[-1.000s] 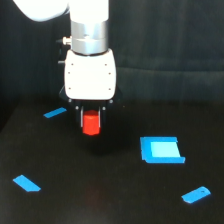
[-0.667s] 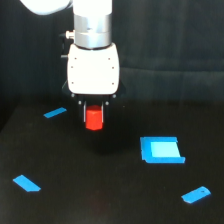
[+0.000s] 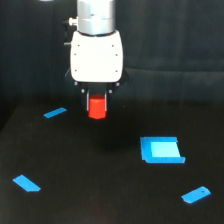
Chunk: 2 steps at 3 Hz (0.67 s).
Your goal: Pick up the red object from the table
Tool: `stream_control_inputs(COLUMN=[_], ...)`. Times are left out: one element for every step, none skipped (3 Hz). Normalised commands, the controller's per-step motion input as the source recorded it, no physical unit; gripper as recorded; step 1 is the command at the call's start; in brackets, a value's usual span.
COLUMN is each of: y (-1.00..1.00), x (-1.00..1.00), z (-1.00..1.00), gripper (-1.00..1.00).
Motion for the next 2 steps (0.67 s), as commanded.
stream_control_inputs(y=[-0.01, 0.08], x=[0.01, -0.01], z=[0.46, 0.17], gripper=[-0.95, -0.96])
